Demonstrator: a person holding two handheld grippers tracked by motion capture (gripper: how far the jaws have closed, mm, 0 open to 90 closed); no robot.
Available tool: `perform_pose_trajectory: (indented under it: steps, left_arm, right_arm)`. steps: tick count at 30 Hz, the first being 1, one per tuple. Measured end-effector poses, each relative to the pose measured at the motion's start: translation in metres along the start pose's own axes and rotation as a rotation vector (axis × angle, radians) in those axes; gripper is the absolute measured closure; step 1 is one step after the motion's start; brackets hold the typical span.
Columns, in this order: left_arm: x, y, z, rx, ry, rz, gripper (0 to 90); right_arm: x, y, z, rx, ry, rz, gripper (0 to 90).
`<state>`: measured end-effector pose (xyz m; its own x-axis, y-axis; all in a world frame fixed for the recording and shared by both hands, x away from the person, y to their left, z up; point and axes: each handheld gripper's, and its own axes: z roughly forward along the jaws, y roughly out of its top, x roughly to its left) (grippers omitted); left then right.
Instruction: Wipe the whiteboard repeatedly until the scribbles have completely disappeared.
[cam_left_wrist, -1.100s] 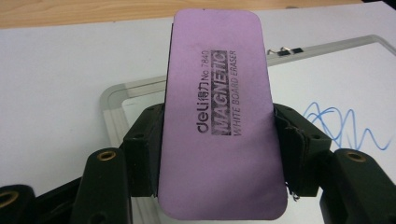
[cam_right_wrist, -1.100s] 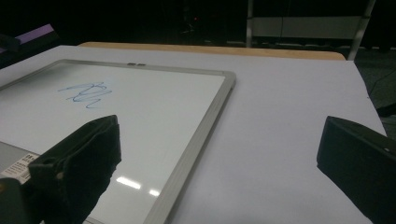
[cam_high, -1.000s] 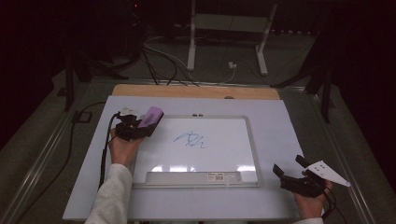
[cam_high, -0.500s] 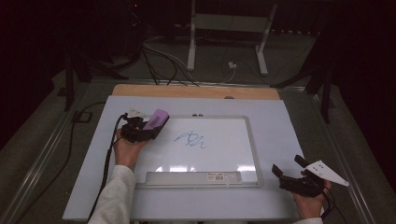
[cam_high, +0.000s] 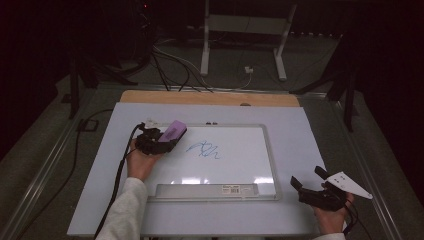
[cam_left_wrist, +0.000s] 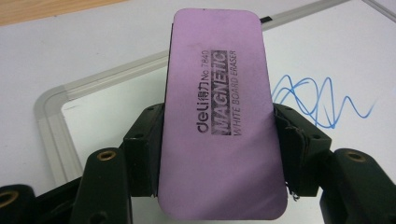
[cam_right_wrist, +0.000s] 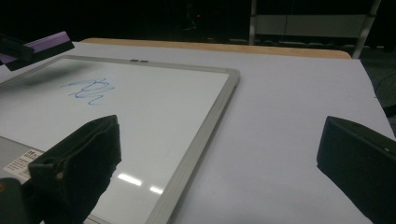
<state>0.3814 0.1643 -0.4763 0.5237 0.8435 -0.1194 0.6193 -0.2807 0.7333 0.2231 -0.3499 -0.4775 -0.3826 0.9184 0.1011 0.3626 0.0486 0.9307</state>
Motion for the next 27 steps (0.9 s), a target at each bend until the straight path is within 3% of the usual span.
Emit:
perform_pose_trajectory:
  steps: [14,24,27]
  left_arm:
    - [-0.018,-0.007,0.016,0.035,-0.041,0.028,41.6]
    - [-0.029,-0.018,0.028,0.090,-0.036,0.077,41.5]
    - [-0.032,-0.021,0.031,0.085,-0.034,0.078,41.4]
  right_arm:
    - [0.000,0.000,0.000,0.002,0.001,0.000,0.0]
    - [0.000,0.000,0.001,0.004,0.001,-0.001,0.0]
    - [0.000,0.000,0.001,0.004,0.002,-0.001,0.0]
